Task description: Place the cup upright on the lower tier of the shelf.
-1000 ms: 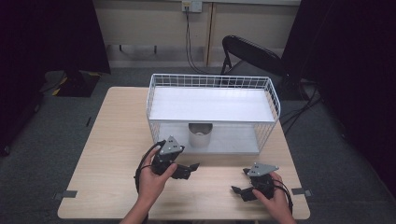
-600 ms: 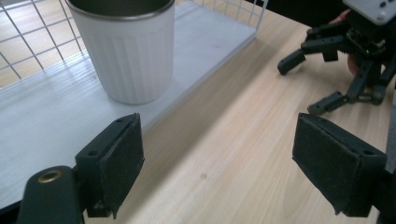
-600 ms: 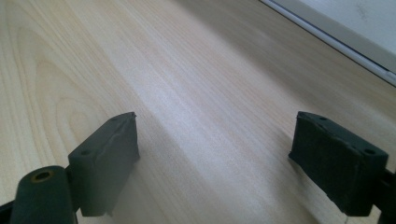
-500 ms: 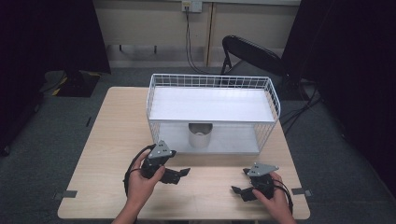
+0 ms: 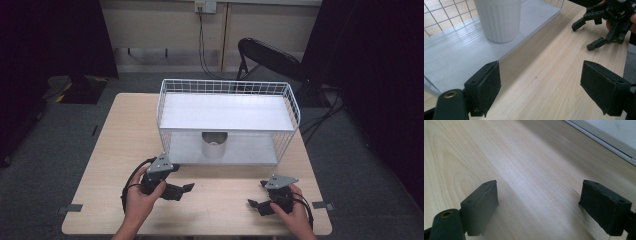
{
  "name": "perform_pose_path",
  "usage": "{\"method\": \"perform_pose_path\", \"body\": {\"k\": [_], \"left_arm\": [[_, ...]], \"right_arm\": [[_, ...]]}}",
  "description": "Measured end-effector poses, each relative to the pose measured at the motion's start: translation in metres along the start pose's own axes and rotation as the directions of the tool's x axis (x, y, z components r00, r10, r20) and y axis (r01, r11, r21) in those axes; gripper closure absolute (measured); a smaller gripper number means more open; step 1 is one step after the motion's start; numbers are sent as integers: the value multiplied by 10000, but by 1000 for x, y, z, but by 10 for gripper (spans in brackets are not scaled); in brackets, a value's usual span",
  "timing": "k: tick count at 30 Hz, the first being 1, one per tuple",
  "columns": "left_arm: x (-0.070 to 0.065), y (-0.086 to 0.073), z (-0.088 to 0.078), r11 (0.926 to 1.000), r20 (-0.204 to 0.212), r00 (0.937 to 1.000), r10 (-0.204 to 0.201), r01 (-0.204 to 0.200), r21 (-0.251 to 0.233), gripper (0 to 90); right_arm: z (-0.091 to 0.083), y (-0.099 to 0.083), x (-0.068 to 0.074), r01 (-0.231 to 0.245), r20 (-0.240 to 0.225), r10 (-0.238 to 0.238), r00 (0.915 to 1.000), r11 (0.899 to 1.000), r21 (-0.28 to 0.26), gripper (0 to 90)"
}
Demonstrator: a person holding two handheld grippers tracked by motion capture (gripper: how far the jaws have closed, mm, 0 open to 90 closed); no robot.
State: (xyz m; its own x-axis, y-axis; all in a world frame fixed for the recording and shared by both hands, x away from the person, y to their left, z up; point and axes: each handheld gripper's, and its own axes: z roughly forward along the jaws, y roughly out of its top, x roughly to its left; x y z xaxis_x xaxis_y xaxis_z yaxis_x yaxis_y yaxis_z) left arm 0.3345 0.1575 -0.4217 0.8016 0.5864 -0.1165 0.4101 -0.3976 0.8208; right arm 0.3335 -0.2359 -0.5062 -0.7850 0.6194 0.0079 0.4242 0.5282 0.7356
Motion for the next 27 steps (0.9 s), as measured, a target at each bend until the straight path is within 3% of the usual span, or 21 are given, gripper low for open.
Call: {"method": "perform_pose_path", "body": {"k": [9, 21, 27], "left_arm": [[11, -14, -16, 9999, -151, 9999, 73, -71, 123, 159], [26, -48, -26, 9991, -360, 9987, -363, 371, 214, 161], [31, -63, -26, 9987, -414, 9985, -350, 365, 356, 162]], "right_arm": [[0, 0, 0, 1, 3, -1, 10000, 10000, -1, 142], [0, 0, 0, 2, 3, -2, 10000, 10000, -3, 142], [0, 0, 0, 1, 1, -1, 10000, 10000, -1, 142]]}}
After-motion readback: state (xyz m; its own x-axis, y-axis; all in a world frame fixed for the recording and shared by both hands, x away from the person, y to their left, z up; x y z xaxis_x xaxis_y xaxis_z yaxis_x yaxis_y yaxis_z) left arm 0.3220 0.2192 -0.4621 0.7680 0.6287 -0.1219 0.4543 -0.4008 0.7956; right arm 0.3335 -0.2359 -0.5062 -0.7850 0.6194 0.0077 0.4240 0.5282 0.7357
